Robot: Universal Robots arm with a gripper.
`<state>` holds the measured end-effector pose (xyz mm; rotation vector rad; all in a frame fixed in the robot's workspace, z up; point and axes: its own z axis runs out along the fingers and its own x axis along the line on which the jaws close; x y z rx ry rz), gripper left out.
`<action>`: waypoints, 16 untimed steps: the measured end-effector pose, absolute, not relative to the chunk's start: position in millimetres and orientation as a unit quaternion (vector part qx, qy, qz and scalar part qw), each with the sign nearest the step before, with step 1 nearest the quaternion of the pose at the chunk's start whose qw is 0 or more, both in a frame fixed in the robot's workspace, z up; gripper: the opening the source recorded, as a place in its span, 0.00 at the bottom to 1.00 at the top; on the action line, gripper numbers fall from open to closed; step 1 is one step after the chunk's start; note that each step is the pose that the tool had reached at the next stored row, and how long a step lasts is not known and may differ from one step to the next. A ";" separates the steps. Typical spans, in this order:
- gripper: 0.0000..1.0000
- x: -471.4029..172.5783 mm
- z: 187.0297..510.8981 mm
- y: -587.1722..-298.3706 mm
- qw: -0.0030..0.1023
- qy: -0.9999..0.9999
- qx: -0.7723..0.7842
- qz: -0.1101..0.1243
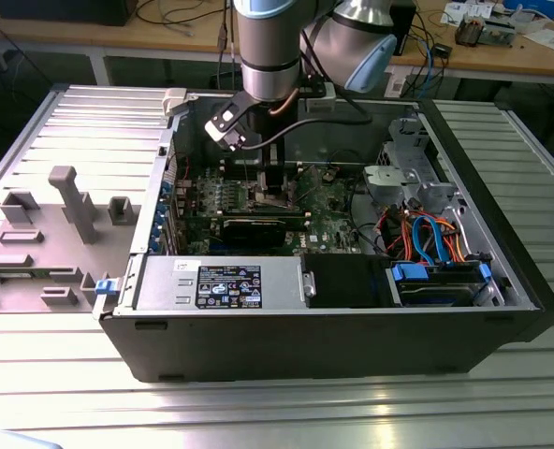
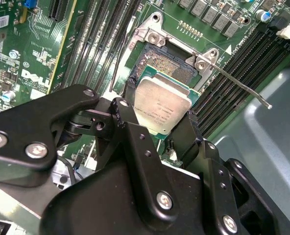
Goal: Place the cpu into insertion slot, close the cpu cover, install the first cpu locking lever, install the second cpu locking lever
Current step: 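Place the cpu into insertion slot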
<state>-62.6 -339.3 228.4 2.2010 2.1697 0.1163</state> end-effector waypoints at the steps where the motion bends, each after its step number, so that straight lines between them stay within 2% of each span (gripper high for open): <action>1: 0.55 -62.7 226.8 -339.3 0.024 0.701 0.711 0.038; 16: 0.55 -65.2 205.6 -339.3 0.025 0.702 0.711 0.037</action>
